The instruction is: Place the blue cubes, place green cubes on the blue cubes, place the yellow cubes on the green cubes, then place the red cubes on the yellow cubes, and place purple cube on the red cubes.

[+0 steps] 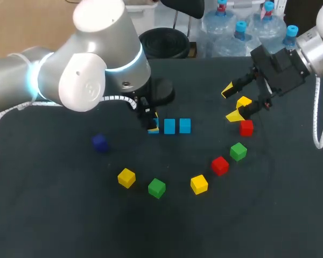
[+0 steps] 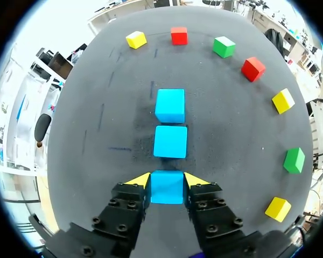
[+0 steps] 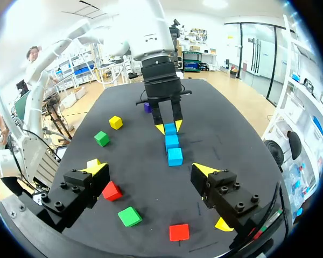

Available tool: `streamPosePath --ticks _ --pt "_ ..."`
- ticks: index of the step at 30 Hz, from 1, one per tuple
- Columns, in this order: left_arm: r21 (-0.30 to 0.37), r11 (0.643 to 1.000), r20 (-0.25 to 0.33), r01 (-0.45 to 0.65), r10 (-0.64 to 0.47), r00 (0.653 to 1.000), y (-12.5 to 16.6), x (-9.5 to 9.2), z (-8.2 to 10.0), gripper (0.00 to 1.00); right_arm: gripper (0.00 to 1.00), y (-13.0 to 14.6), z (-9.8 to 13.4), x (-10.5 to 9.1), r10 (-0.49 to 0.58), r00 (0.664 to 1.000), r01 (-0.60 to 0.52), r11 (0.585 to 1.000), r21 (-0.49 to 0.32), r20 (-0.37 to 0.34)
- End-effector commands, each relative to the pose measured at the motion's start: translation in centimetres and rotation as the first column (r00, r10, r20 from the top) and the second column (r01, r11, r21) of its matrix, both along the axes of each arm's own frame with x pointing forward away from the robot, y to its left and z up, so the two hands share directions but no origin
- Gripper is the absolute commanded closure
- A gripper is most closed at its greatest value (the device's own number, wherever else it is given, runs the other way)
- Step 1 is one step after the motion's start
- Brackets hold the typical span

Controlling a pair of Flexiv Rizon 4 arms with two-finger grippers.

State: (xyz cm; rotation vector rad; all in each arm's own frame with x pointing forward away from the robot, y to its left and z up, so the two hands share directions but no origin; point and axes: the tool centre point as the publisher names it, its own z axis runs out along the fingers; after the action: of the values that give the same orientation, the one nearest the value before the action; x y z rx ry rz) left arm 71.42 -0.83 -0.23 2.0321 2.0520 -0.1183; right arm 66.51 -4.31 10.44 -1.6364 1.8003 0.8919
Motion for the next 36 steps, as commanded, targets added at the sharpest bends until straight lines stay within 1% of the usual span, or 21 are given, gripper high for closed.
streamPosePath --ticks 1,19,21,23,28,30,33,36 --pt "-0.002 1.0 -0.004 0.002 -0.002 1.0 0.03 0.27 -0.06 1.0 0.0 0.05 -0.07 0.09 0.001 1.0 -0.001 1.0 0.002 0.0" --pt "-0.004 1.0 -0.013 0.009 -0.009 1.0 -0.39 0.09 -0.27 0.99 0.0 0.05 -0.07 0.09 0.001 1.0 -0.001 1.0 0.002 0.0" --pt "-0.002 1.0 -0.013 0.01 -0.01 1.0 -0.39 0.1 -0.26 0.96 0.0 0.05 -0.07 0.09 0.001 1.0 -0.001 1.0 0.002 0.0" --pt "0.002 1.0 -0.013 0.015 -0.015 1.0 -0.38 0.13 -0.29 0.91 0.0 0.05 -0.07 0.09 0.001 1.0 -0.001 1.0 0.002 0.0" --pt "0.002 1.0 -0.013 0.015 -0.015 1.0 -0.32 0.26 -0.31 0.89 0.0 0.05 -0.07 0.09 0.001 1.0 -0.001 1.0 0.002 0.0" --pt "0.003 1.0 -0.014 0.017 -0.017 1.0 -0.29 0.27 -0.34 0.79 0.0 0.05 -0.07 0.09 0.001 1.0 -0.001 1.0 0.002 0.0" --pt "0.004 1.0 -0.016 0.016 -0.016 1.0 -0.21 0.27 -0.39 0.74 0.0 0.05 -0.07 0.09 0.001 1.0 -0.001 1.0 0.002 0.0" --pt "0.004 1.0 -0.018 0.015 -0.015 1.0 -0.18 0.27 -0.42 0.73 0.0 0.05 -0.07 0.09 0.001 1.0 -0.001 1.0 0.002 0.0"
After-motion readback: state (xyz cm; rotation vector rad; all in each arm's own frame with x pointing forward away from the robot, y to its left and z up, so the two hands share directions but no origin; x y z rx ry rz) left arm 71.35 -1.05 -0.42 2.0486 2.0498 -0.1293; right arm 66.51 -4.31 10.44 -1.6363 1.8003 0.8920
